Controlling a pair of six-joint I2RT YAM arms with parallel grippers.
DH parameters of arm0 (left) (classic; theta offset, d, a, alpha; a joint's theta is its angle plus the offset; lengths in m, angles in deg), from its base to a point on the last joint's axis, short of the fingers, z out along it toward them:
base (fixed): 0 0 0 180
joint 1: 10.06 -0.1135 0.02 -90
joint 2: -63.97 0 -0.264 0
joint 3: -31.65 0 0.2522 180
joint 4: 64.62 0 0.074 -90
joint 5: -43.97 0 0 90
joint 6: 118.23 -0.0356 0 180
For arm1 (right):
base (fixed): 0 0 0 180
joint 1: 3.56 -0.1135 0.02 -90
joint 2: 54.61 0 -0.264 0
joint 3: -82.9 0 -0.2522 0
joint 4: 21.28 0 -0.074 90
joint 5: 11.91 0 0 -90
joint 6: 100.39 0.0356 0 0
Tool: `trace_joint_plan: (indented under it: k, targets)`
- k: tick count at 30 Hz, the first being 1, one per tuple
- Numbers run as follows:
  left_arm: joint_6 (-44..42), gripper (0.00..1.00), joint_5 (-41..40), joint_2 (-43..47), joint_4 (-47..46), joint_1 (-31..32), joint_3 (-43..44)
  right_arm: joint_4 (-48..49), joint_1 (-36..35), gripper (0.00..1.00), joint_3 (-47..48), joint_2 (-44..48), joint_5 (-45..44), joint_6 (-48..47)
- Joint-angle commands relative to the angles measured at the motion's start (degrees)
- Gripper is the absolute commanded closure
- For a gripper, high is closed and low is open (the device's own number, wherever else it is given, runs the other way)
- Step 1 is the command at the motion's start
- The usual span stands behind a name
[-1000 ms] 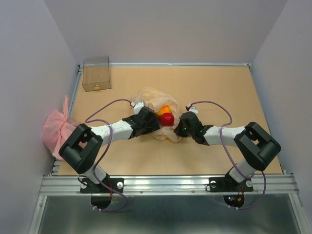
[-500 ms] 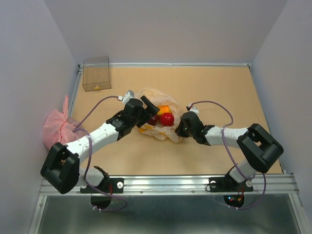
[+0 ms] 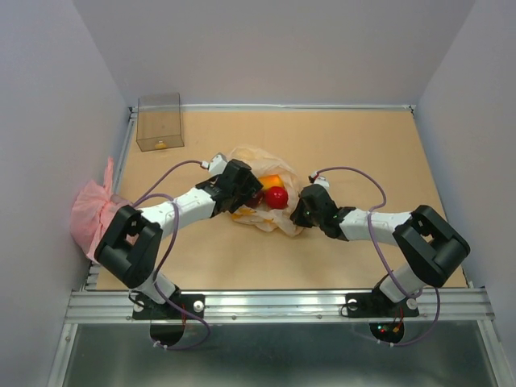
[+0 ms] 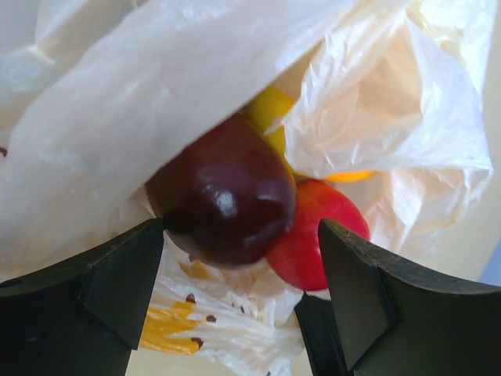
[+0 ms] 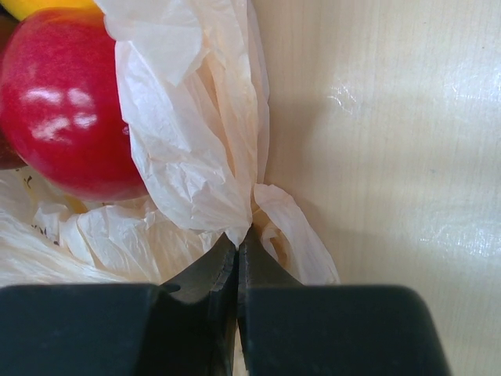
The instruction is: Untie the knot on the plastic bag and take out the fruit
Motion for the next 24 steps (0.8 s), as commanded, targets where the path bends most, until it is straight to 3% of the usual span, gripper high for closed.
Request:
trace_joint_plan:
  k: [1, 9, 11, 16, 24]
  targets:
    - [-0.43, 0.1, -3.97, -2.77, -0.13, -0.93, 3.03, 0.05, 0.28, 0.96, -0.36, 1.41, 0.44, -1.03]
    - [-2.71, 0.14, -2.73, -10.51, -1.28, -1.2, 7.16, 0.14, 0.28, 0.96, 0.07, 0.36, 0.88, -1.91]
    - [-3.59, 0.23, -2.3, -10.43, -1.02, -1.28, 7.69, 0.05, 0.28, 0.96, -0.01, 0.71, 0.53, -2.17]
    - [-7.89, 0.56, -0.28, -6.13, 0.38, -1.02, 7.78, 0.05, 0.28, 0.96, -0.28, 1.85, -1.22, -2.53]
    - [-23.18, 0.62, 6.75, 0.38, 7.5, -1.02, 13.05, -2.41, 4.93, 0.96, 0.95, 2.2, -5.09, -1.82]
